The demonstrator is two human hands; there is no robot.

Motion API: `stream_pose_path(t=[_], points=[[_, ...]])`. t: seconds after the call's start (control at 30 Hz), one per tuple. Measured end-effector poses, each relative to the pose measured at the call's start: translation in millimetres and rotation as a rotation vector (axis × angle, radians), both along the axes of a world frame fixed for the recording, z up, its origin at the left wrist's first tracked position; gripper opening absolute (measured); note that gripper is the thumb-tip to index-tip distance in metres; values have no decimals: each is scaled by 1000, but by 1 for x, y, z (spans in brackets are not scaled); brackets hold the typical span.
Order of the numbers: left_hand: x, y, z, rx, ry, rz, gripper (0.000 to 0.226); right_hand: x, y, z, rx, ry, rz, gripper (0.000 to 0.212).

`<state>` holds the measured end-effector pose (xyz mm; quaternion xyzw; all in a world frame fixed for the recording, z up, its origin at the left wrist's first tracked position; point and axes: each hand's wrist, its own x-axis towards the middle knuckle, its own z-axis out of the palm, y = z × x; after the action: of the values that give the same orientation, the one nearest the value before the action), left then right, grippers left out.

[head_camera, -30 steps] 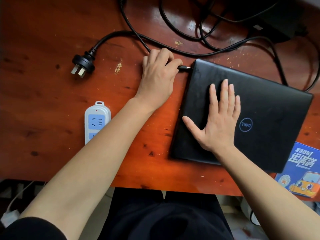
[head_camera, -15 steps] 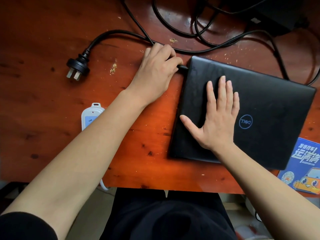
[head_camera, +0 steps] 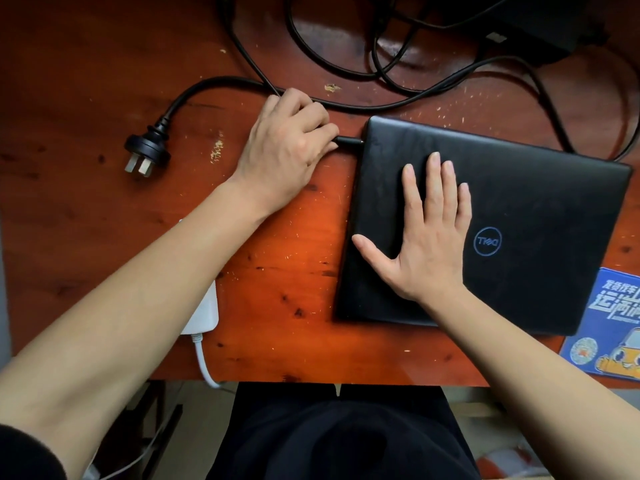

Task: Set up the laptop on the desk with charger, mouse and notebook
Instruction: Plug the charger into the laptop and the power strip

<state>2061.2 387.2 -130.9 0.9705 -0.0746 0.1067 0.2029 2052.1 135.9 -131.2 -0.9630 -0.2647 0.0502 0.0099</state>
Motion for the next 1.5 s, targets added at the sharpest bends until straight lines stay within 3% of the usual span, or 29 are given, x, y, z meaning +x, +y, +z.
stream_pose_path(t=[0.33, 0.63, 0.77, 0.9, 1.0, 1.13, 1.33, 1.4, 1.5], points=[[14, 4, 8, 54, 80, -198, 31, 0, 1, 1, -8, -1, 1, 105], [5, -8, 5, 21, 95, -67, 23, 0, -1, -3, 3, -8, 4, 106], [-1, -24, 9, 43, 165, 71, 24, 0, -2, -2, 3, 0, -2, 105], [-13, -40, 18, -7, 295, 152, 46, -1, -2, 0, -6, 25, -17, 104], [-35, -38, 31, -32, 273, 231, 54, -2, -2, 2, -7, 40, -20, 103], [-65, 0, 37, 16, 319, 470, 53, -1, -1, 4, -8, 62, -26, 102], [-84, 61, 42, 57, 480, 812, 74, -2, -1, 3, -18, 75, -28, 102], [-83, 70, 45, 25, 549, 920, 73, -3, -1, 4, -20, 79, -24, 102], [-85, 75, 44, -25, 631, 996, 52, -3, 0, 6, -29, 103, -19, 102]])
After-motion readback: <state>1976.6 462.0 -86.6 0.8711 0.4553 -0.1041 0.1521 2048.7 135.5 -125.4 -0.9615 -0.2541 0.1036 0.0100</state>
